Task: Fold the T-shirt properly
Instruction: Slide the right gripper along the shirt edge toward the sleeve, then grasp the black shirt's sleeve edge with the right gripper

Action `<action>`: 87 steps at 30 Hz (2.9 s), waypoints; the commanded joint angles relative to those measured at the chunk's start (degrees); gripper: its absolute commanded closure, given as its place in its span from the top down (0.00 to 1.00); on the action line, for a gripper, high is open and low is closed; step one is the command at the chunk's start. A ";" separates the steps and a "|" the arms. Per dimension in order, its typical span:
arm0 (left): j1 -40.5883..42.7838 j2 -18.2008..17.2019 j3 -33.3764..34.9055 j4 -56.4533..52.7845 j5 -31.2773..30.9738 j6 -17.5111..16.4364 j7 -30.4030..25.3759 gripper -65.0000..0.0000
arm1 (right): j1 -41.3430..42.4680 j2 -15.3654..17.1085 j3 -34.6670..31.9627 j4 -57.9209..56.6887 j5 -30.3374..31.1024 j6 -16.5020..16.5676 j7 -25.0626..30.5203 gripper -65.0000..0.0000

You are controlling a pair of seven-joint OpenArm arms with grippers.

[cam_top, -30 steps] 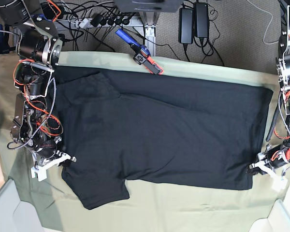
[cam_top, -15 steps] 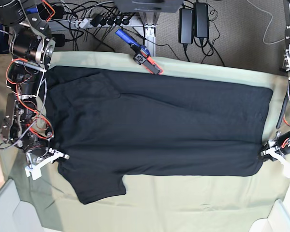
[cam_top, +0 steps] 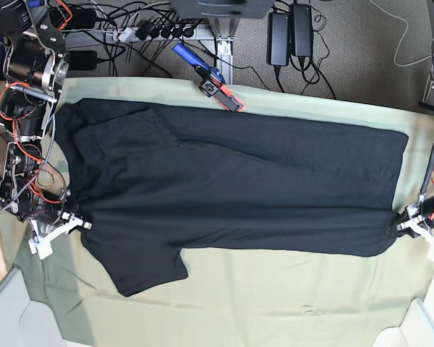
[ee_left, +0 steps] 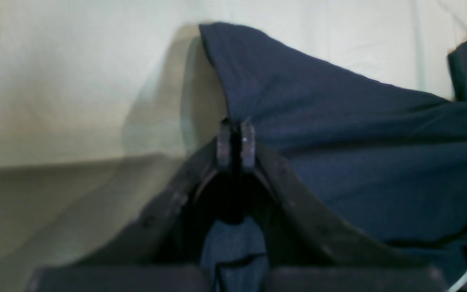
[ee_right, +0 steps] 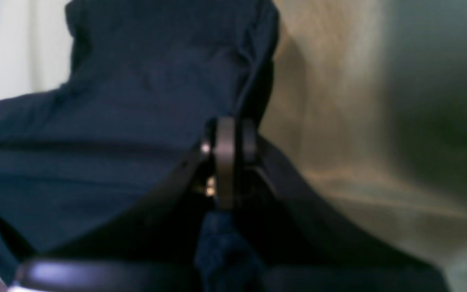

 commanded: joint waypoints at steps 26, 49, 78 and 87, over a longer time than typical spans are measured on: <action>0.90 -1.73 -0.26 0.94 -2.69 -1.35 -0.44 0.00 | -1.55 1.29 2.51 5.66 -2.58 3.15 8.76 0.63; 0.90 -1.73 -0.26 1.01 -3.76 -1.35 0.04 0.00 | 14.51 -3.23 1.97 -18.95 -19.76 2.99 28.39 0.63; 0.90 -1.57 -0.26 1.38 -3.98 -1.35 0.02 0.00 | 13.88 -7.23 -7.23 -18.91 -19.37 3.08 28.85 0.63; 0.90 -1.57 -0.26 1.38 -3.98 -1.35 1.38 0.00 | 13.64 -3.87 -6.71 -18.93 -19.96 2.89 31.12 0.63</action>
